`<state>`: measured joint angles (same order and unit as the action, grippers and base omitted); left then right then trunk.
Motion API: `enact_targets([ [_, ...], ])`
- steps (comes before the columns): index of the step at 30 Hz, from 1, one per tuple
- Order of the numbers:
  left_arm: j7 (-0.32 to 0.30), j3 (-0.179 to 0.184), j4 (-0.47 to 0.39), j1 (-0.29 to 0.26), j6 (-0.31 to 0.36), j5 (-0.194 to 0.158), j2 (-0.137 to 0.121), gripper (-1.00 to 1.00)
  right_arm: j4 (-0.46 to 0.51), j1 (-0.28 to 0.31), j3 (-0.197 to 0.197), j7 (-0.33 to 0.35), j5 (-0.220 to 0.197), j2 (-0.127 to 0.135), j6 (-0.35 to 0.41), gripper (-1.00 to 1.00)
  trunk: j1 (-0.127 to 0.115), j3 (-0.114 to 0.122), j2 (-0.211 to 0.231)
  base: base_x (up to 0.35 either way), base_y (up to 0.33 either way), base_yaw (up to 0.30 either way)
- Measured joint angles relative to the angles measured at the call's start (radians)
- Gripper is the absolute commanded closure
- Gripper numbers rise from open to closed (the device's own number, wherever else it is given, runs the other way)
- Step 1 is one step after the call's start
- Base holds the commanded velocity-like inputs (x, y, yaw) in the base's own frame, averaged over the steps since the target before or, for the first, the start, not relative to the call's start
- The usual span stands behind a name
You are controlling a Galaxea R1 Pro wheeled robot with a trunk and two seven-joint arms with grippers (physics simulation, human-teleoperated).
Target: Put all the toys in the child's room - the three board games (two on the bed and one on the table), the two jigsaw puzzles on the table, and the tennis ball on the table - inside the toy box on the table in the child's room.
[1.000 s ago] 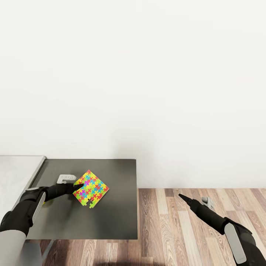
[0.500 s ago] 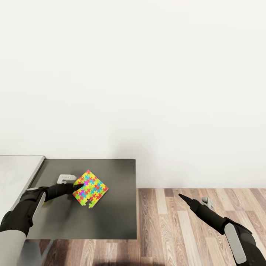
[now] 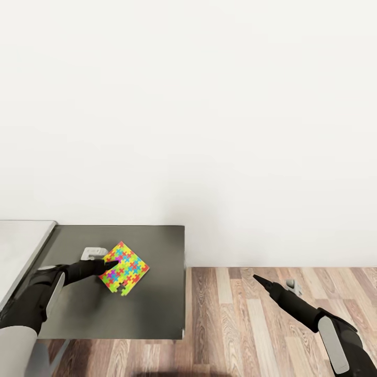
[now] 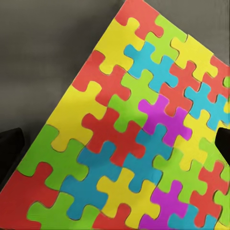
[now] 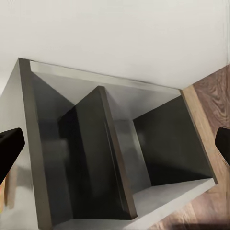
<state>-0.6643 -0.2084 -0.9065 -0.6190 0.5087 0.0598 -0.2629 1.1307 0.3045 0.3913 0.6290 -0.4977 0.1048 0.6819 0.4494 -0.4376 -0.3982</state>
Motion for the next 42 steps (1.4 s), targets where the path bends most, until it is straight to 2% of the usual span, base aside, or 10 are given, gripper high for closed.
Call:
enact_targets([
  [15,0.004,0.001,0.000,0.000,0.000,0.000,0.000,-1.00,0.000,0.000,0.000,0.000,0.000,0.000,0.000,-1.00,0.000,0.000,0.000,0.000,-0.177,0.000],
  [27,0.005,0.001,0.002,0.000,0.001,0.000,0.000,-1.00,0.000,0.000,0.000,0.000,0.000,0.000,0.000,-1.00,0.000,0.000,0.000,-0.001,-0.088,0.000],
  [42,-0.001,0.001,0.006,0.000,0.002,-0.001,0.000,-1.00,0.000,0.000,0.000,0.000,0.000,0.000,0.000,-1.00,0.000,0.000,0.000,-0.086,-0.109,0.000],
])
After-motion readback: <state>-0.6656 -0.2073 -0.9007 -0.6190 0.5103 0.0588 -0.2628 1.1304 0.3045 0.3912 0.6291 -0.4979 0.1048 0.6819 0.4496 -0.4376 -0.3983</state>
